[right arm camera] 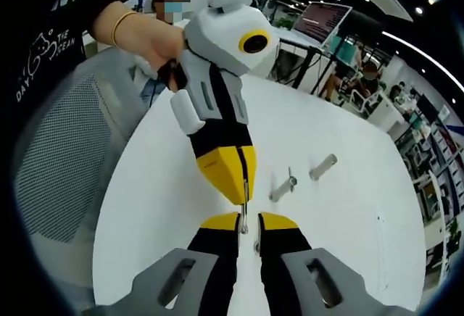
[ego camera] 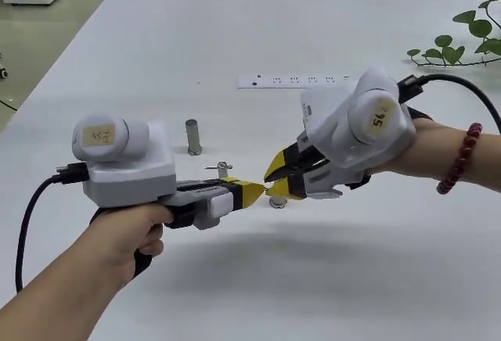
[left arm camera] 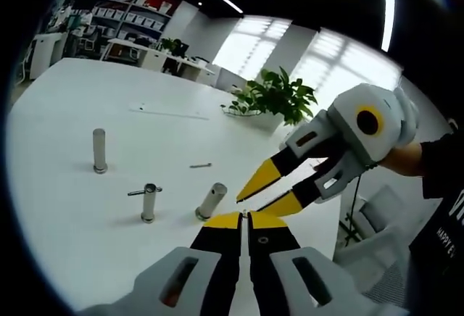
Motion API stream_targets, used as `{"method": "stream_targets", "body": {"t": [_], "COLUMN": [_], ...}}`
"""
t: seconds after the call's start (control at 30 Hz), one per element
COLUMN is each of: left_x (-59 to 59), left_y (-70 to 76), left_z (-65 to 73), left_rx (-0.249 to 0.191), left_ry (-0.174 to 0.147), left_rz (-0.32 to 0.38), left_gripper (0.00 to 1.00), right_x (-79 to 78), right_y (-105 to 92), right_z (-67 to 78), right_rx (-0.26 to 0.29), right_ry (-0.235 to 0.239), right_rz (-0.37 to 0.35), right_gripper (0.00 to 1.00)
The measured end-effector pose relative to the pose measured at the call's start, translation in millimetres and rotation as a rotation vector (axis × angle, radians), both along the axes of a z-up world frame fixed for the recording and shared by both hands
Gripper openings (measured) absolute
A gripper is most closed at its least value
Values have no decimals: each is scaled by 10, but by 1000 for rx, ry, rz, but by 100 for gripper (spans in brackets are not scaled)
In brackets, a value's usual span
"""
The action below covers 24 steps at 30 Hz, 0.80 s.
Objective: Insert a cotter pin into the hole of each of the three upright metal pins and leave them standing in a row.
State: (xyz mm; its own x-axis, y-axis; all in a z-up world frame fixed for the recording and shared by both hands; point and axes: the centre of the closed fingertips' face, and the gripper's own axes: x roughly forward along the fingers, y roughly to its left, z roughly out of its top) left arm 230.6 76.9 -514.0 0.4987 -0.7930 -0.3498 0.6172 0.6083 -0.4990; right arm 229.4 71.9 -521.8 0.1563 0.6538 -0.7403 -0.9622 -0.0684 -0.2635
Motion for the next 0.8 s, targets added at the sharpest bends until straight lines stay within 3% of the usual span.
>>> {"method": "stream_targets", "body": {"t": [0.33, 0.53, 0.67, 0.8], "left_x": [-93, -131, -160, -201], "left_y": [63, 84, 83, 64], "left_z": [-32, -15, 29, 79], "left_rx": [25, 29, 20, -4], "left_ry": [-80, -124, -157, -173], "left_rz": [-54, -84, -109, -139], "left_gripper": [0, 0, 0, 0], "right_x": [-91, -184, -208, -199], "right_y": [-9, -20, -24, -36], "right_z": [9, 21, 49, 80], "right_rx": [164, 237, 298, 351], "right_ry": [252, 391, 476, 527], "right_rz": [-172, -214, -252, -274], "right_gripper": [8, 10, 11, 11]}}
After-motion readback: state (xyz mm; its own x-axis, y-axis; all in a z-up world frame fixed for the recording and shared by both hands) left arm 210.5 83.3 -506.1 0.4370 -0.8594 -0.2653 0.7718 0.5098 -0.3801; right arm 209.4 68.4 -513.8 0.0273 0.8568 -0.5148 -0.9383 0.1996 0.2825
